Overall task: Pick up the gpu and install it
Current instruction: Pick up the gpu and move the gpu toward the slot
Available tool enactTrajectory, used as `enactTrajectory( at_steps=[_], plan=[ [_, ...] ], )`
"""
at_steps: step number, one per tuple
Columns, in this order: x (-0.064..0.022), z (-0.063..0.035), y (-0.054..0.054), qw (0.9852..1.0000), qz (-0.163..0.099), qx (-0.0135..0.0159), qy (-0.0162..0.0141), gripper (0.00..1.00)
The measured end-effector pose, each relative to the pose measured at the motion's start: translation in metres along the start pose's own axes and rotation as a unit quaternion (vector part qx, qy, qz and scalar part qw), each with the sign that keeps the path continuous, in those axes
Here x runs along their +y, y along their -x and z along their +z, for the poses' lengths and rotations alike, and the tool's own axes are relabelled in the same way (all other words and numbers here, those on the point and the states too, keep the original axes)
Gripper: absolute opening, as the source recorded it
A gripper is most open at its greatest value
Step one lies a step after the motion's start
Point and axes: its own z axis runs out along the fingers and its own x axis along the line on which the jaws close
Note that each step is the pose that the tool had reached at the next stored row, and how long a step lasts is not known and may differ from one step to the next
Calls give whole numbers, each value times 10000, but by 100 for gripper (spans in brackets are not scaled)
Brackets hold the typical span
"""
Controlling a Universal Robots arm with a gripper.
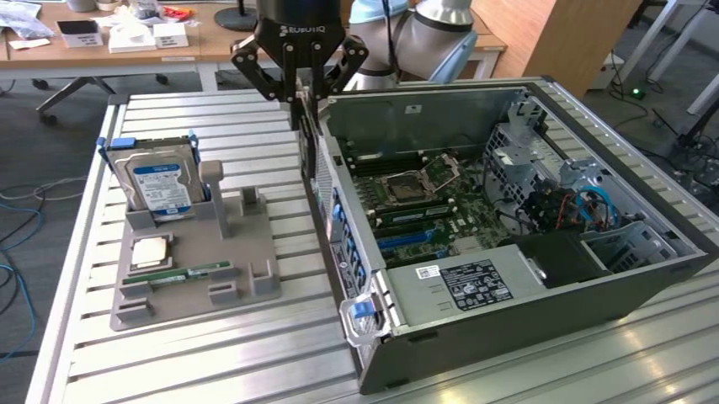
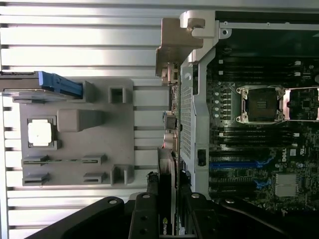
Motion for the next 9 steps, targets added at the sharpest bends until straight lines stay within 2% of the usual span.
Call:
enactTrajectory(
  at_steps=[9],
  plan=[
    [13, 6, 186, 10000, 0, 0, 0, 26]
  ],
)
